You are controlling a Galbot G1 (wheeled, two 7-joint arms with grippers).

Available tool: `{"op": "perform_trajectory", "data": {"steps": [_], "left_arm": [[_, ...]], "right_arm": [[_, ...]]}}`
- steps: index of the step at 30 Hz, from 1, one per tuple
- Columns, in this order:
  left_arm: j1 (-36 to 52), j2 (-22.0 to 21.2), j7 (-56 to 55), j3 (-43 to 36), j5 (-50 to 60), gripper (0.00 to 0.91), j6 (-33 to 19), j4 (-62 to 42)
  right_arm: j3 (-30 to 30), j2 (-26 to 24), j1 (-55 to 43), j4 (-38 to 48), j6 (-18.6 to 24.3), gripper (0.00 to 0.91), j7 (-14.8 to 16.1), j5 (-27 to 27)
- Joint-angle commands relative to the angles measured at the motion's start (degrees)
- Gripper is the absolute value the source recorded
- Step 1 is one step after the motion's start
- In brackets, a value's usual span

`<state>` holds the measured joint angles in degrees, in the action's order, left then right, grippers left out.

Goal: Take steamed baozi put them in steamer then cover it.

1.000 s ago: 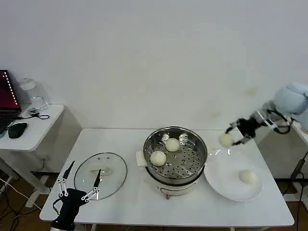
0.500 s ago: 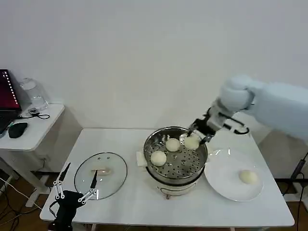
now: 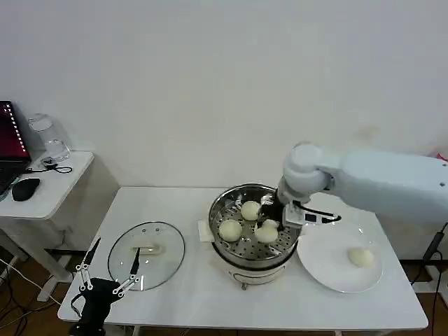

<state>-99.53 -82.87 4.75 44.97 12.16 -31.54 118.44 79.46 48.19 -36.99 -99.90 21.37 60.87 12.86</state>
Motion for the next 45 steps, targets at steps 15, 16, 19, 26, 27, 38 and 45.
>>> {"op": "perform_trajectory", "data": {"steps": [15, 16, 19, 26, 27, 38, 45], "left_arm": [[1.2, 0.1, 0.1, -0.3, 0.1, 0.907, 0.4, -0.9], [1.2, 0.1, 0.1, -0.3, 0.0, 0.907, 0.4, -1.0], [1.2, 0.2, 0.1, -0.2, -0.1, 0.907, 0.4, -1.1], [1.2, 0.2, 0.2, -0.4, -0.1, 0.907, 0.4, -1.1], [1.2, 0.1, 0.3, -0.5, 0.0, 0.907, 0.4, -1.1], [1.8, 0.3, 0.7, -1.6, -0.2, 0.907, 0.3, -0.9], [1.6, 1.0, 0.8, -1.6, -0.6, 0.907, 0.1, -1.1]], "right_arm": [[-0.6, 0.6, 4.2, -4.0, 1.1, 0.625, 0.3, 5.8], [-0.6, 0.5, 4.3, -4.1, 1.1, 0.907, 0.3, 5.9], [-0.6, 0.4, 4.2, -4.5, 1.1, 0.907, 0.5, 6.0], [-1.2, -0.3, 3.6, -4.1, 1.0, 0.907, 0.5, 5.5], [-1.8, -0.4, 3.3, -3.8, 0.8, 0.907, 0.5, 4.9], [-1.0, -2.8, -5.8, 15.1, -9.3, 0.907, 1.9, -28.0], [5.8, -8.4, -7.5, 24.4, -15.3, 0.907, 3.3, -41.8]]}}
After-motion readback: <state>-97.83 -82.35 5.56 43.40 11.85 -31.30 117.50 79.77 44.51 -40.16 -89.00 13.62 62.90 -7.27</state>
